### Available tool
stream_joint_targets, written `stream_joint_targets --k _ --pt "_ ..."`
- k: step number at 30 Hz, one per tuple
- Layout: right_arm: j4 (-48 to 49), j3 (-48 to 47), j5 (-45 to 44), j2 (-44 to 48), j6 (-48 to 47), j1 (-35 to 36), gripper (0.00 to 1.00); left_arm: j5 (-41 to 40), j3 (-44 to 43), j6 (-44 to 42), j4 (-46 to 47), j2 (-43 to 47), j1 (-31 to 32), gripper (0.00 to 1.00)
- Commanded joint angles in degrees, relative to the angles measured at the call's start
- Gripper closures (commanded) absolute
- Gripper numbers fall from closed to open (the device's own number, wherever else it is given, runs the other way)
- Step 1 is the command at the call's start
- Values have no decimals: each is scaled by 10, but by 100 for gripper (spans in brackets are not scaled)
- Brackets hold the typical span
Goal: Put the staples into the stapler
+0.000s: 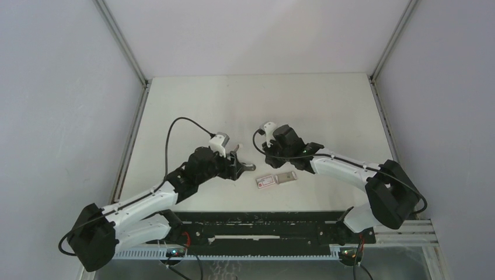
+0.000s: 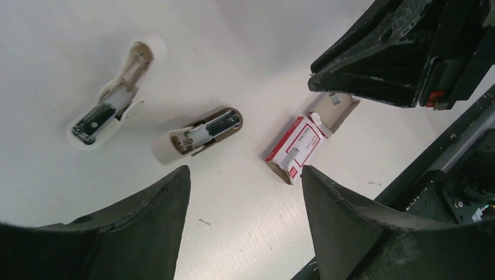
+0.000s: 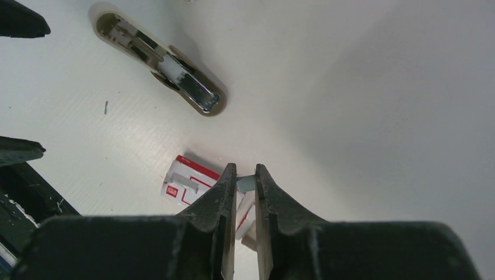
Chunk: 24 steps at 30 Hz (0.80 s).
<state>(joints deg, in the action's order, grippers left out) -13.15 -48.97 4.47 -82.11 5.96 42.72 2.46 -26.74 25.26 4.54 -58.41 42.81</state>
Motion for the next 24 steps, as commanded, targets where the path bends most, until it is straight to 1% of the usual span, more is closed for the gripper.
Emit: stream_joint_targets --k 1,5,8,12,15,19,23,24 --pt "67 -33 33 -25 -68 16 88 -45 -1 -6 -38 22 -25 27" --pt "97 -42 62 -52 -93 27 88 -1 20 16 -6 8 -84 32" --pt "101 -55 77 -66 -100 30 88 33 33 30 22 -6 -110 34" --pt "97 -57 77 -74 -100 37 88 82 40 46 77 -40 -122 36" --pt "93 -57 74 -75 -97 41 88 109 30 48 95 -74 -128 40" --pt "94 -52 73 -76 -97 46 88 119 16 47 107 -109 -132 41" --pt "101 -47 81 -76 -95 47 88 119 -5 39 103 -148 -137 47" --pt "101 -47 82 -77 -95 47 88 119 -9 36 102 -155 -139 51"
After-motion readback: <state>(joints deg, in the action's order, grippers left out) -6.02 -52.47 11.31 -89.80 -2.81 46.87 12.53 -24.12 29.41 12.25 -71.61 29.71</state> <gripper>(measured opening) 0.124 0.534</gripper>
